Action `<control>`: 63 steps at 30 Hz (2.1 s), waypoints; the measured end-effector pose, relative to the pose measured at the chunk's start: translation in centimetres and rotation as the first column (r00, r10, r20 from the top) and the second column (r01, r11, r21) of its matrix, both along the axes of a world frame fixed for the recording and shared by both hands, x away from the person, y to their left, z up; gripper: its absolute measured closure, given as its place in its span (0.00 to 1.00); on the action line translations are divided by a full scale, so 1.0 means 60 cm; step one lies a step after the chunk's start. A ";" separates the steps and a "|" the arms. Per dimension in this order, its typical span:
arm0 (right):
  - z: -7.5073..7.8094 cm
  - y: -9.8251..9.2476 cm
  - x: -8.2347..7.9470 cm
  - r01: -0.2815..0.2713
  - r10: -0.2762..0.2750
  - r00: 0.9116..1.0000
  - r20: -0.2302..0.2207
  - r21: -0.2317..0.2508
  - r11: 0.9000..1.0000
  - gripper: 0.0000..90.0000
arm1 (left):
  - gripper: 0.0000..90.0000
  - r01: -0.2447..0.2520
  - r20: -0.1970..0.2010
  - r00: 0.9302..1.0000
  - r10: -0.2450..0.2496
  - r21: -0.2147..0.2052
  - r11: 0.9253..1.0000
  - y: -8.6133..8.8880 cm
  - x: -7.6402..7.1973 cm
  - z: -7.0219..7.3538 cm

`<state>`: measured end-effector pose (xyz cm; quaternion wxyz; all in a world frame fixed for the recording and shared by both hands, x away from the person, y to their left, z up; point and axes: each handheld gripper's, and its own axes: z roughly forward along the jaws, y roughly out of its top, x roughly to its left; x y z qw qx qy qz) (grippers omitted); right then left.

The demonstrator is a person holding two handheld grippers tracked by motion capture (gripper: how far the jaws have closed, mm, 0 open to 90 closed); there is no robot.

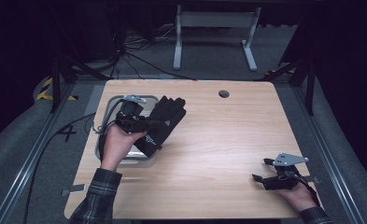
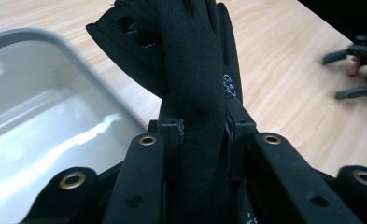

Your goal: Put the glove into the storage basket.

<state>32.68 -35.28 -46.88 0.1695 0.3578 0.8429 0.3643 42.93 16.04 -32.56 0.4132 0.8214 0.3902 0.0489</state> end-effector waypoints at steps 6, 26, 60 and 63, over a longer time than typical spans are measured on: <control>0.000 0.000 0.000 0.003 -0.003 1.000 0.000 -0.001 1.000 0.19 | 0.82 -0.085 -0.004 0.996 0.085 -0.004 0.996 0.049 0.006 -0.011; 0.000 0.000 0.000 0.004 -0.004 1.000 -0.001 -0.001 1.000 0.19 | 0.82 -0.203 -0.127 0.970 0.206 0.038 0.978 0.099 0.048 -0.105; 0.000 0.000 -0.001 0.006 -0.006 1.000 -0.001 -0.001 1.000 0.19 | 0.21 -0.225 -0.032 0.973 0.229 0.090 0.970 0.080 0.036 -0.090; 0.000 0.000 0.000 0.007 -0.007 1.000 -0.001 -0.001 1.000 0.19 | 0.17 -0.205 -0.020 0.978 0.208 0.098 0.974 0.068 0.030 -0.081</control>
